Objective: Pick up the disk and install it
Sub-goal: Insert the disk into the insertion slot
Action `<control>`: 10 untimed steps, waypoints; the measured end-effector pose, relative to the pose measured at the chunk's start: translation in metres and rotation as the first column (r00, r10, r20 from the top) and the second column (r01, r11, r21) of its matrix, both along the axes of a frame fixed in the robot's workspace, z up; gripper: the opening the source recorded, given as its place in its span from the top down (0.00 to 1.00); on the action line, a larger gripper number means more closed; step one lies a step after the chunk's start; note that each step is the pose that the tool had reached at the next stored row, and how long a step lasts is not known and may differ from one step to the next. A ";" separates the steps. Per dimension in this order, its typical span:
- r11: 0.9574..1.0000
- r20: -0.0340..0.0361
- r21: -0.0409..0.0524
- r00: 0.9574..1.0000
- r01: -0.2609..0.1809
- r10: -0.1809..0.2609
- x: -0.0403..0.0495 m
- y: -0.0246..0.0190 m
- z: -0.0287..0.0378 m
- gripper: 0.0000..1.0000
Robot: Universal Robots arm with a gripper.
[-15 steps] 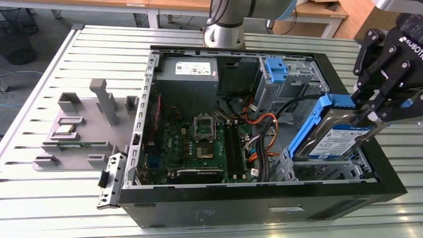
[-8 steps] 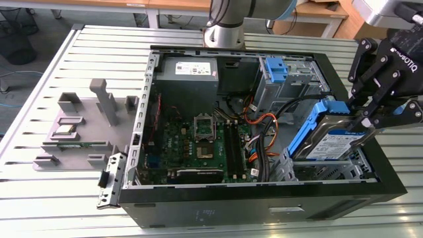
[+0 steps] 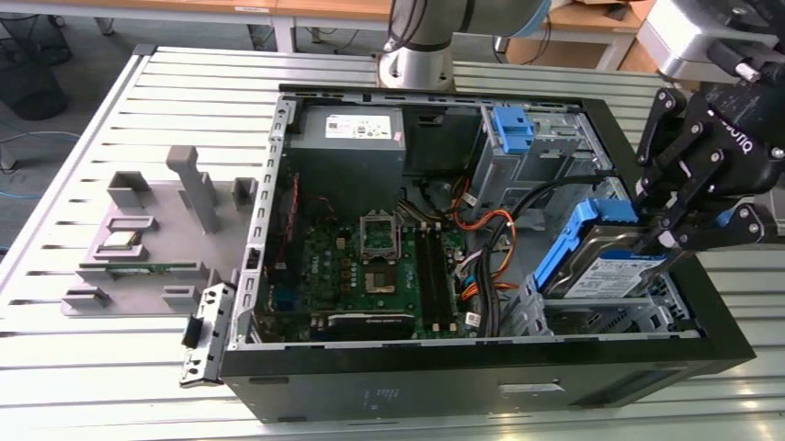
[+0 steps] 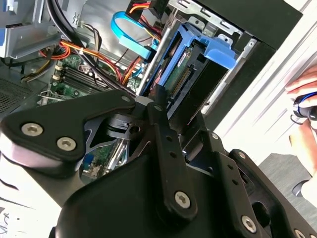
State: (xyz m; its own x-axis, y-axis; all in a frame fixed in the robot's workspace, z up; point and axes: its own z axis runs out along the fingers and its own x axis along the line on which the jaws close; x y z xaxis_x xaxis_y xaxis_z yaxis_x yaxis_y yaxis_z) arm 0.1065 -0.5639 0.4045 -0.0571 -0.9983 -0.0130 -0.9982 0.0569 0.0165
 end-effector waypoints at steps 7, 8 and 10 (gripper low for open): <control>1.000 0.000 0.000 1.000 0.000 0.000 0.0000 -0.0001 -0.0128 0.65; 1.000 0.000 0.000 1.000 0.000 0.000 0.0000 -0.0001 -0.0146 0.65; 1.000 0.000 0.000 1.000 0.000 0.000 0.0000 -0.0001 -0.0187 0.65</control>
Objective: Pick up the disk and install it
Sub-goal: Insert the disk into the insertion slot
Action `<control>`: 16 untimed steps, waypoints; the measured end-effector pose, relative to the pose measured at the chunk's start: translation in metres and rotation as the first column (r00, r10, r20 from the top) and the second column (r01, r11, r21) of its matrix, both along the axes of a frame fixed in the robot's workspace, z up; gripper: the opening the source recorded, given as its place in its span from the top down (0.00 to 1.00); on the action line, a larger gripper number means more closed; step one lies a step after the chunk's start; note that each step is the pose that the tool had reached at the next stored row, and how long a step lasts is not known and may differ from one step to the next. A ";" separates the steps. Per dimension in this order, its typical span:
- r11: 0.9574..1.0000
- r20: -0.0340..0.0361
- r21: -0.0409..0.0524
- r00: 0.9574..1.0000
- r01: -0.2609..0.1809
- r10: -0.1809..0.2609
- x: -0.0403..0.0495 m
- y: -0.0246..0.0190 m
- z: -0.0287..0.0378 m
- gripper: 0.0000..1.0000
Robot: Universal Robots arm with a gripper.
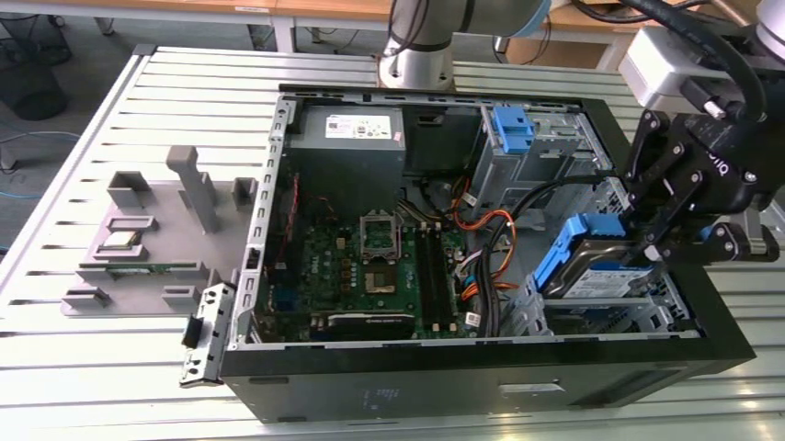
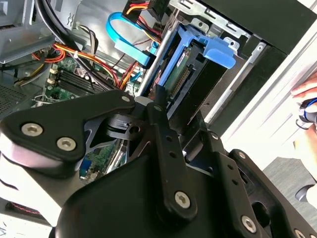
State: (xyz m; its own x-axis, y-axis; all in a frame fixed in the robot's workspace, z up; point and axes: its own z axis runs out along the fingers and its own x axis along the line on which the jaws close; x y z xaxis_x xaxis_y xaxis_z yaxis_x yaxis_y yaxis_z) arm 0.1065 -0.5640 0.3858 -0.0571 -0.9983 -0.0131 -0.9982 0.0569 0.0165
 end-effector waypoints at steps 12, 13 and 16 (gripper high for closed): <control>1.000 0.000 0.000 1.000 0.000 0.000 0.0000 0.0000 -0.0010 0.58; 1.000 0.000 0.000 1.000 0.000 0.000 0.0000 0.0000 -0.0010 0.52; 1.000 0.000 0.000 1.000 0.000 0.000 0.0000 0.0000 -0.0021 0.52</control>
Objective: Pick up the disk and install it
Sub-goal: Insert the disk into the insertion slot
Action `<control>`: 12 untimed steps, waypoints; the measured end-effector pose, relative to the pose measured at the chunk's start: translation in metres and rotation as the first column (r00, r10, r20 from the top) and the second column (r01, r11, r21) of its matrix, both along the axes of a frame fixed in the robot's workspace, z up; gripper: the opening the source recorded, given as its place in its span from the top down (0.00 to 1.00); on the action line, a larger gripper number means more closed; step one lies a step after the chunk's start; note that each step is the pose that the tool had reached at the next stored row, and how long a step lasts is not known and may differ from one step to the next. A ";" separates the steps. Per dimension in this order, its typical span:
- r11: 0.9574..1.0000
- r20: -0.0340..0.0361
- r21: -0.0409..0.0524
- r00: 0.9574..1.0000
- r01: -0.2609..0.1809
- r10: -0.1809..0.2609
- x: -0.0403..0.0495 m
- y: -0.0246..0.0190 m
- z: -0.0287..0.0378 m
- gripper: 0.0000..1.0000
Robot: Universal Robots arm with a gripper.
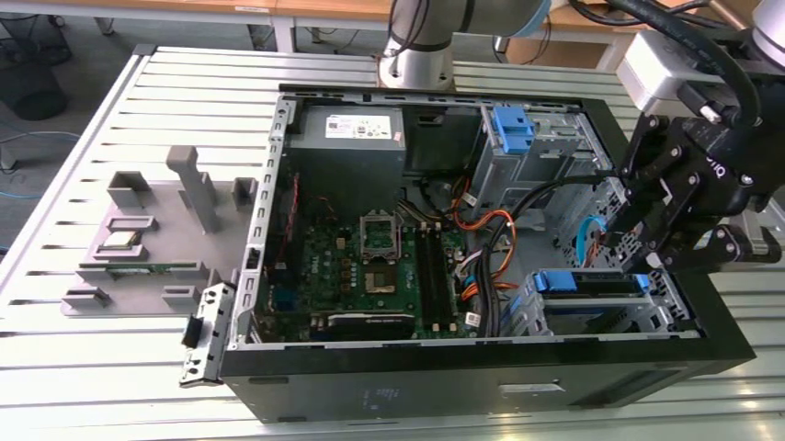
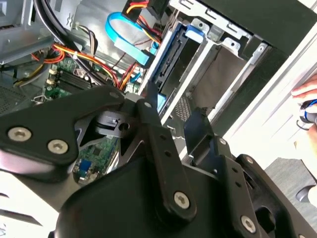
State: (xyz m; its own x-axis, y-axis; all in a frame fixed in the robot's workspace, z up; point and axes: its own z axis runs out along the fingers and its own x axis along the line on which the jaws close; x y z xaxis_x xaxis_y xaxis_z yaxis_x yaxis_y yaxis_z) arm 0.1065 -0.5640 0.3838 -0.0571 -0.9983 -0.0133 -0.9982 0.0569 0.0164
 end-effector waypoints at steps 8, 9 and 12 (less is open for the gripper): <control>1.000 0.001 0.000 1.000 0.000 0.000 -0.0005 0.0000 -0.0093 0.52; 1.000 0.001 0.000 1.000 0.000 0.000 -0.0010 0.0000 -0.0095 0.52; 1.000 0.003 0.002 1.000 -0.002 0.002 -0.0020 0.0000 -0.0114 0.52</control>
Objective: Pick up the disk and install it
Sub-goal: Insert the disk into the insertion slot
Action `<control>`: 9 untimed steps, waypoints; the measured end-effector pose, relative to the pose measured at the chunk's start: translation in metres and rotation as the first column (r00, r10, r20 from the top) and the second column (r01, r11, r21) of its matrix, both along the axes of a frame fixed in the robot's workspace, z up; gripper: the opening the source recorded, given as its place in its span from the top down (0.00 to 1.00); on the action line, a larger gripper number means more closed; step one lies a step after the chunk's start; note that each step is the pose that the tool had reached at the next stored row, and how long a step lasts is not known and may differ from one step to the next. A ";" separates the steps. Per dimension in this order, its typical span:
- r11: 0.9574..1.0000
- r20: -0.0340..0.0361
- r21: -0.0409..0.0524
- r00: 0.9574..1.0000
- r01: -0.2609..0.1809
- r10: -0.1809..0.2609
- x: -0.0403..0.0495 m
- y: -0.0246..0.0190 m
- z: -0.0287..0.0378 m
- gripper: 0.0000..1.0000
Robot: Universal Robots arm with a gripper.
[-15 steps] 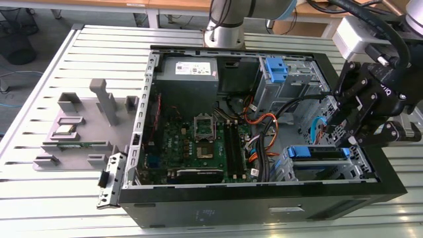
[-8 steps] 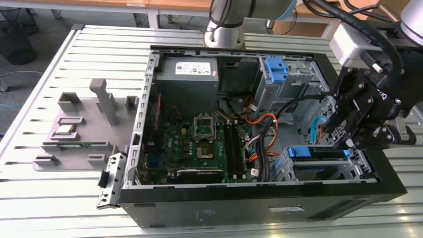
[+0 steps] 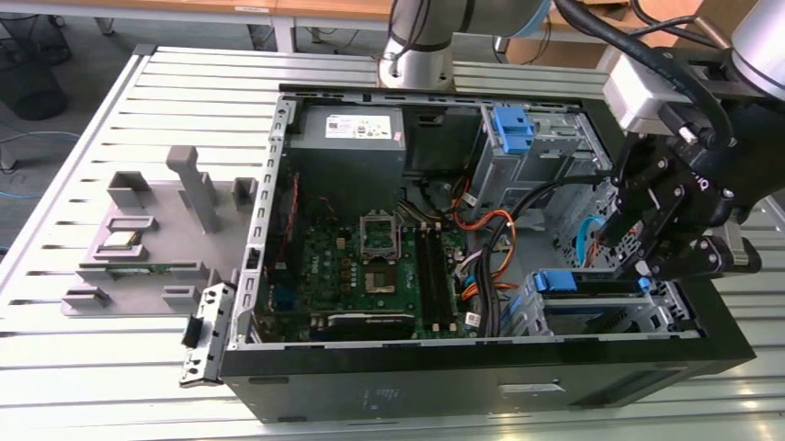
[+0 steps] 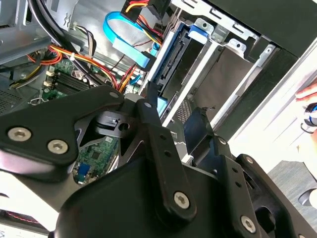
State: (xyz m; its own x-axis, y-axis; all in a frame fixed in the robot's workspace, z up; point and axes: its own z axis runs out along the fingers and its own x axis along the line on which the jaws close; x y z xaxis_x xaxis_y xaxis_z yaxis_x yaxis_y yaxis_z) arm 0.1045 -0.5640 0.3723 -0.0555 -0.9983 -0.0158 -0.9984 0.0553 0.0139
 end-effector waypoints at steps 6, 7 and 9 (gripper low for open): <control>1.000 0.002 0.000 1.000 -0.008 0.008 -0.0001 0.0000 -0.0022 0.52; 1.000 0.002 0.000 1.000 -0.008 0.008 -0.0001 0.0000 -0.0022 0.52; 1.000 0.002 0.000 1.000 -0.008 0.008 -0.0001 0.0000 -0.0023 0.52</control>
